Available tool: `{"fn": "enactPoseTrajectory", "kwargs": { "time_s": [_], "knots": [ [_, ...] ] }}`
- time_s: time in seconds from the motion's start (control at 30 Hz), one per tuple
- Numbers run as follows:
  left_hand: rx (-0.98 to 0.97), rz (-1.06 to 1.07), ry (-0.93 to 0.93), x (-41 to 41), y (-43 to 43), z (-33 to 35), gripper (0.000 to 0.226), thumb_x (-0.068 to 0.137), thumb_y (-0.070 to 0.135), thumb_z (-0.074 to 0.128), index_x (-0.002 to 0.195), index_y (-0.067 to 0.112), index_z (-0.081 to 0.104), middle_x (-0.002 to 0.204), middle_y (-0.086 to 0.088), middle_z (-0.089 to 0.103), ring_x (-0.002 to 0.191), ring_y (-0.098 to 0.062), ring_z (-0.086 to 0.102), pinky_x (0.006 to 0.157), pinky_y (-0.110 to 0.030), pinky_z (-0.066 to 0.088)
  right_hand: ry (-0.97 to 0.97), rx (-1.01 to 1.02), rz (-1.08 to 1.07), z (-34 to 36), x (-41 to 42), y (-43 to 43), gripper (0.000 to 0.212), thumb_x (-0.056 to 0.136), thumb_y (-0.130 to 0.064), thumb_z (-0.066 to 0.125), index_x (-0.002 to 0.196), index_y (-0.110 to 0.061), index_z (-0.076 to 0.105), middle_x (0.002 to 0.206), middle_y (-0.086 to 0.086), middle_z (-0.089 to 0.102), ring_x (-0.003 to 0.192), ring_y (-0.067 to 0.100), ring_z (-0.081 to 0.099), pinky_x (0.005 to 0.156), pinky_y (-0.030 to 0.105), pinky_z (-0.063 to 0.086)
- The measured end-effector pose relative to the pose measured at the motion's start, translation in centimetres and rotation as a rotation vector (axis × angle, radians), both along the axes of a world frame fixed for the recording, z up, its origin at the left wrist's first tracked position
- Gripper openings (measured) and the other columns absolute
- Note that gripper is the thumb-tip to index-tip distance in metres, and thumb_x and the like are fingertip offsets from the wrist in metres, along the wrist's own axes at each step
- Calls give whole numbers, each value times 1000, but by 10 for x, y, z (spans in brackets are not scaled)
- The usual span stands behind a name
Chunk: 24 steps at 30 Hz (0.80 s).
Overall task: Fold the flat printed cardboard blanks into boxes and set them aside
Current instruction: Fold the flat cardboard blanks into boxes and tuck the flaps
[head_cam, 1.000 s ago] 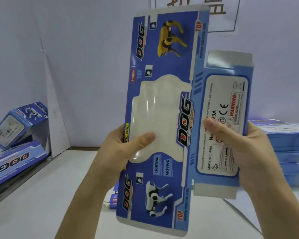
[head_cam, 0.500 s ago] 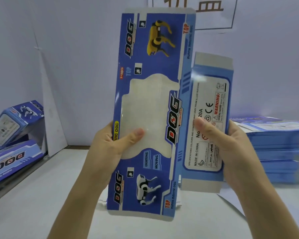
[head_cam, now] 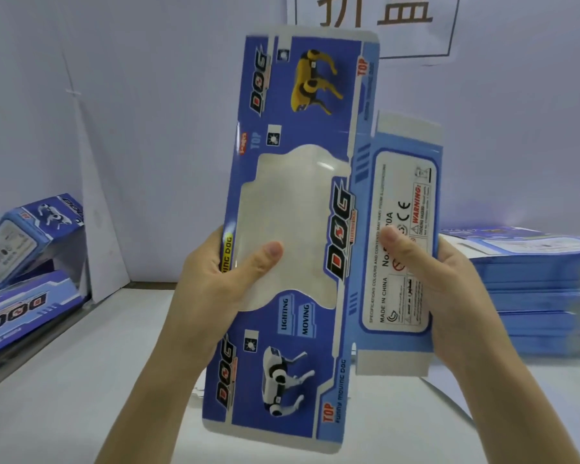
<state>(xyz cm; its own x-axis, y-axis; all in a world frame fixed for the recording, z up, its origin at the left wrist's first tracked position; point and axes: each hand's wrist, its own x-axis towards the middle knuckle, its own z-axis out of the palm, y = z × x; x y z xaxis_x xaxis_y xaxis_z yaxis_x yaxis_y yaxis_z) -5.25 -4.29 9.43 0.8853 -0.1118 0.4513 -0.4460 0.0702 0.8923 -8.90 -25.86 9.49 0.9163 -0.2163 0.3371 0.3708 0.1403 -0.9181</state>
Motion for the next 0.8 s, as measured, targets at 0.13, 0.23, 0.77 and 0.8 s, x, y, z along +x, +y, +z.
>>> {"fn": "enactPoseTrajectory", "kwargs": {
  "time_s": [0.13,0.23,0.77,0.8],
  "knots": [
    [3,15,25,0,-1,-1,46,59,50,69,101,33,58,89,5,75,75,-19,74,55,-27,58,-20,18,-4,0,0,-2,42,56,-44,79,94,-29,74,90,4,77,76,23,75,53,34,58],
    [11,16,12,0,-3,-2,46,60,50,69,101,32,58,89,5,75,76,-19,74,58,-30,60,18,9,2,0,0,-6,48,55,-46,79,98,-28,73,90,4,77,76,24,75,55,36,58],
    [27,113,-54,2,-19,-9,57,71,50,67,121,50,40,110,25,63,96,2,65,61,-16,54,-124,-62,-49,0,-2,4,37,73,-33,69,109,-23,66,93,-4,77,77,15,75,54,22,56],
    [76,78,-64,1,-22,-9,58,71,53,67,124,49,43,112,24,61,99,2,64,64,-18,55,-166,-76,-77,0,-1,9,36,75,-32,69,109,-23,65,94,-5,76,79,14,74,55,22,56]
  ]
}}
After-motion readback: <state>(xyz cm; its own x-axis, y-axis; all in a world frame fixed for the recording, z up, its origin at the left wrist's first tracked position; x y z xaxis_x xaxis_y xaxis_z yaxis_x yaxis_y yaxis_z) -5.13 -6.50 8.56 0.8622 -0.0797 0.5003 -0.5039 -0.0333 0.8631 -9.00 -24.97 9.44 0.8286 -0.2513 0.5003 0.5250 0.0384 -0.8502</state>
